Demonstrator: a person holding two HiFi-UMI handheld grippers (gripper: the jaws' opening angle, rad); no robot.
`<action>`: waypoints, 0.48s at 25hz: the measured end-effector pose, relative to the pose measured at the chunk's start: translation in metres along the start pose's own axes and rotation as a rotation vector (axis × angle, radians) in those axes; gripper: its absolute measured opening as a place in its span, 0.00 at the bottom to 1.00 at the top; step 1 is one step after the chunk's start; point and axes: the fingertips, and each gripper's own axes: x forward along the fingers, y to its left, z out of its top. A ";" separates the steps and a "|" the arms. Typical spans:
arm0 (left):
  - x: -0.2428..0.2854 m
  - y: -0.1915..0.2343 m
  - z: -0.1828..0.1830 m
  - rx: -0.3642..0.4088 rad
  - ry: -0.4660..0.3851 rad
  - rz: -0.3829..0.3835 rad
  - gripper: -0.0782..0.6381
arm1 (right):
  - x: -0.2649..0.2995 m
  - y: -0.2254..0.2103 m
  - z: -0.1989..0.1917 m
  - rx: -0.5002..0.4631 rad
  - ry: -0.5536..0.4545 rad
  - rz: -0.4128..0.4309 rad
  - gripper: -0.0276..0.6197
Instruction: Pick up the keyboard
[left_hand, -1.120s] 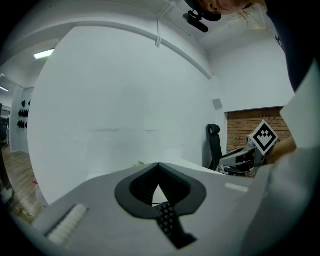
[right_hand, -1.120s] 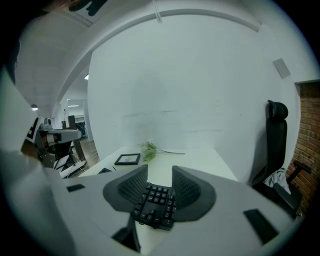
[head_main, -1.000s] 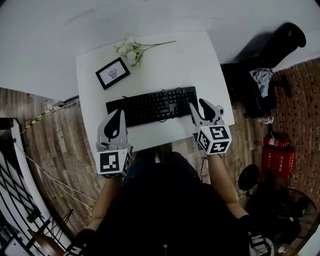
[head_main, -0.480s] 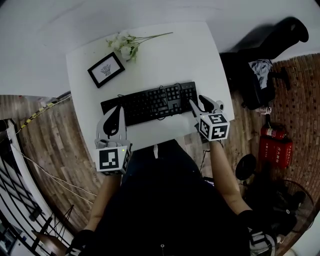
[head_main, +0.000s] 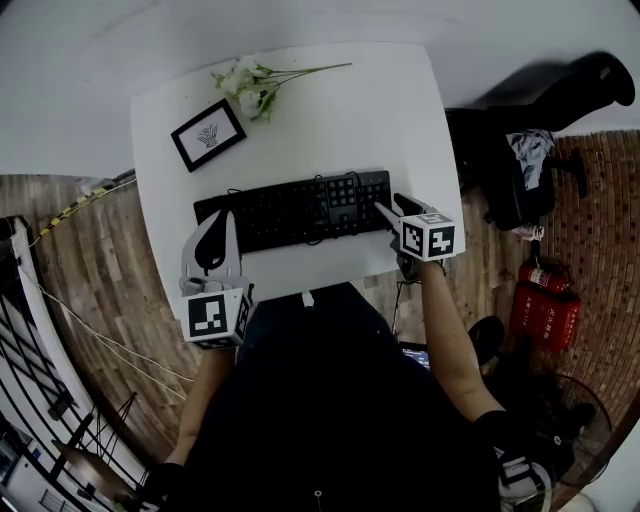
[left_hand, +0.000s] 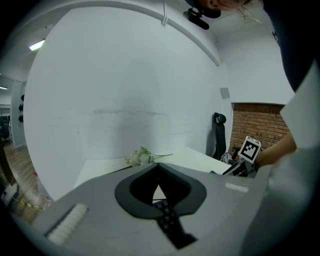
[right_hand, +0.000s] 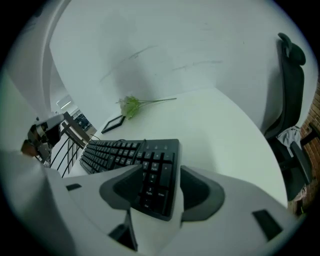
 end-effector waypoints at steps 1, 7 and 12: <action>0.000 0.000 0.000 -0.001 0.002 0.008 0.12 | 0.003 -0.002 -0.001 0.002 0.017 0.012 0.36; 0.003 -0.004 0.003 0.000 0.013 0.036 0.12 | 0.015 -0.010 -0.013 0.052 0.122 0.074 0.36; 0.001 -0.005 0.001 -0.001 0.029 0.067 0.12 | 0.019 -0.016 -0.020 0.175 0.167 0.146 0.39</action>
